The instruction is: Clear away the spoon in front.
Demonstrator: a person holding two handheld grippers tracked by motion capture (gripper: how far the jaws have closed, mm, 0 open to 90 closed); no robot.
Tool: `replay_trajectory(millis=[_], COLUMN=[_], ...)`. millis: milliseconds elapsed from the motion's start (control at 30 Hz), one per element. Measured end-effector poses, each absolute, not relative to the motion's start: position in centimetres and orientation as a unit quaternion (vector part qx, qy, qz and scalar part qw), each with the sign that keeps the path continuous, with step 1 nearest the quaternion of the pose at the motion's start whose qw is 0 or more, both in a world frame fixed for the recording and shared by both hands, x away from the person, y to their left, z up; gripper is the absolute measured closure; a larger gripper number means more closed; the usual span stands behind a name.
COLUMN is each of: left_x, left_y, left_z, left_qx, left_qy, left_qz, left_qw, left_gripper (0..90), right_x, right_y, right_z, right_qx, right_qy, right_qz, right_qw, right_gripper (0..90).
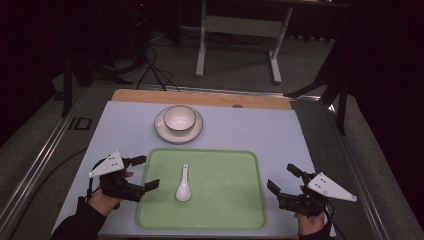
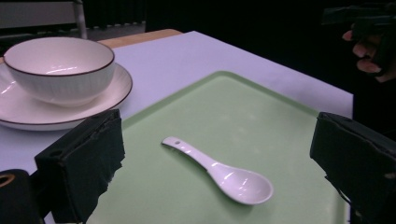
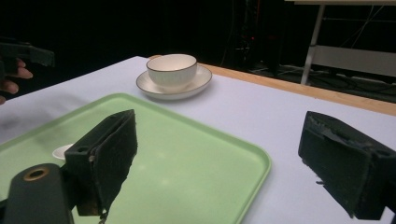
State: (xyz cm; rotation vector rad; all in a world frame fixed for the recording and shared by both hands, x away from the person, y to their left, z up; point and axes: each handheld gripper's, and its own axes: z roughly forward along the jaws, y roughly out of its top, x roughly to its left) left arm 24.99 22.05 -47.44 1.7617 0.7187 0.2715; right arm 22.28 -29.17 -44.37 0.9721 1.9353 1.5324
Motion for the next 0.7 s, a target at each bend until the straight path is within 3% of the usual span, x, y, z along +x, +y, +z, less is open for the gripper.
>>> replay_trajectory(millis=[700], left_x=[25.5], left_y=[21.6], left_z=[-49.2], left_qx=[0.754], left_qy=[0.317], left_qz=[0.120], left_qw=[0.562], left_gripper=[3.1], right_x=[22.6], right_y=[-29.2], right_z=[-44.7], right_qx=[0.358], right_qy=[0.713], right_qz=[0.559], right_qw=[0.225], right_gripper=[11.6])
